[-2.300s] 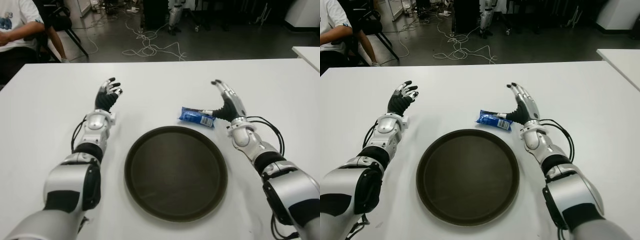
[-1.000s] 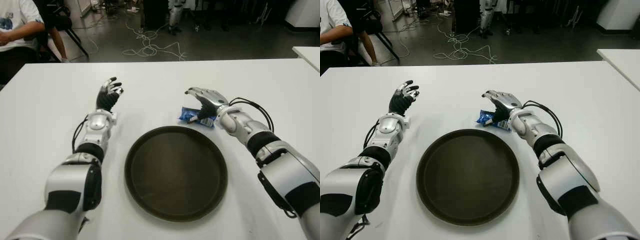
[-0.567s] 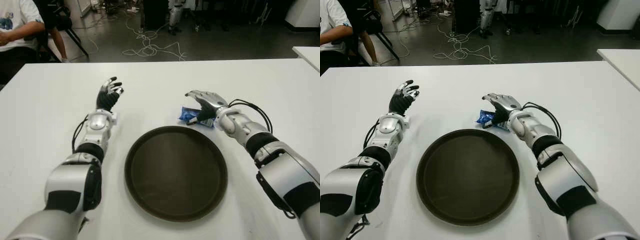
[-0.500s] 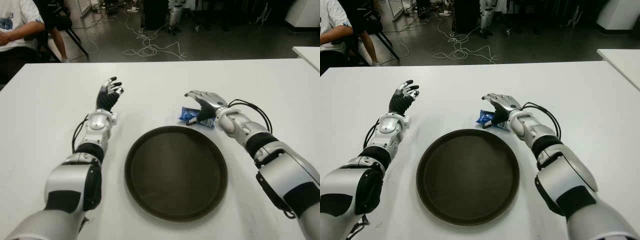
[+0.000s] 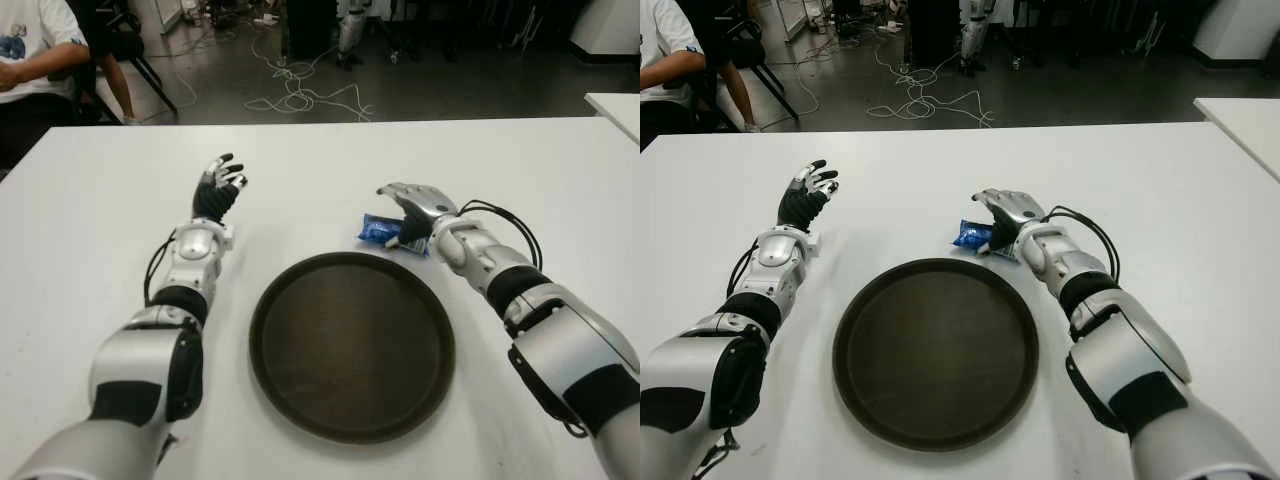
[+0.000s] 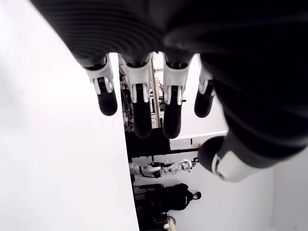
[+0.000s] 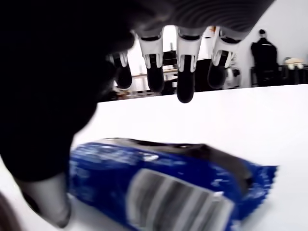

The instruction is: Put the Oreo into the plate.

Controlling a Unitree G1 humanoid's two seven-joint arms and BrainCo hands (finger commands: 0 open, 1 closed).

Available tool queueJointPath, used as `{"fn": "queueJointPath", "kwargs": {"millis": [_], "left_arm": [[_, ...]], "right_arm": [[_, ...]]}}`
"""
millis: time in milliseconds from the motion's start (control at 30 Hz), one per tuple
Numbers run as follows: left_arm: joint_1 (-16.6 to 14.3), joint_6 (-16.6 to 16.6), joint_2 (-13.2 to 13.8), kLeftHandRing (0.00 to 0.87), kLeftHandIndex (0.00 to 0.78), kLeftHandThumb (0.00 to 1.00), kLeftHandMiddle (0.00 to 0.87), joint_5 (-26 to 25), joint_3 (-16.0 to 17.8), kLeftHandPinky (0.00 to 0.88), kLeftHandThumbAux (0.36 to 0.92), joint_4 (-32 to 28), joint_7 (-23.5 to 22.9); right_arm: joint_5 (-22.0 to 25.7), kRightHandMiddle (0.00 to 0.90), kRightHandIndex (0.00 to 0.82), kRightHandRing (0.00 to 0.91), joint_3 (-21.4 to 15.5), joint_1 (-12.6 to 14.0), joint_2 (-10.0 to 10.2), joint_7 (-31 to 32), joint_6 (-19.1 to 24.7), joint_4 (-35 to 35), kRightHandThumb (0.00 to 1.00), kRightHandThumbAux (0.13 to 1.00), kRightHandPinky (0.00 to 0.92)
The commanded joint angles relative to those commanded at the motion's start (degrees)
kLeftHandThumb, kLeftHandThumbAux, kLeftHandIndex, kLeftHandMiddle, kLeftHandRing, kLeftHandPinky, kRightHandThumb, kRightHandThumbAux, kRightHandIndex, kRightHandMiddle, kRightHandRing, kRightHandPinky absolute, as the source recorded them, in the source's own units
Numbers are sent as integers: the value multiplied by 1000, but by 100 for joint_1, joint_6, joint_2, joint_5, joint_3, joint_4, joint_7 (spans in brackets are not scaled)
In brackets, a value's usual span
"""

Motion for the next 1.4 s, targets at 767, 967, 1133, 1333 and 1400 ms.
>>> {"fn": "queueJointPath", "kwargs": {"millis": [767, 967, 1133, 1333, 1400], "left_arm": [[8, -36, -25, 168, 135, 110, 214, 33, -40, 110, 654, -9, 82], [10, -47, -39, 175, 142, 122, 219, 4, -10, 118, 652, -10, 91], [10, -47, -42, 169, 139, 125, 219, 6, -6, 104, 637, -8, 96], [17, -65, -37, 170, 134, 117, 219, 59, -50, 116, 625, -7, 149], [17, -72, -37, 169, 134, 110, 215, 70, -63, 116, 627, -7, 166]], "right_arm": [[61, 167, 179, 167, -98, 34, 80, 41, 330, -52, 0, 843, 172], [69, 168, 173, 172, -107, 40, 85, 74, 339, -67, 0, 825, 168], [76, 170, 167, 186, -120, 55, 97, 101, 341, -75, 0, 810, 186], [63, 156, 151, 170, -121, 88, 119, 130, 325, -69, 0, 808, 168], [64, 161, 156, 172, -122, 100, 131, 154, 316, -60, 0, 816, 171]]}}
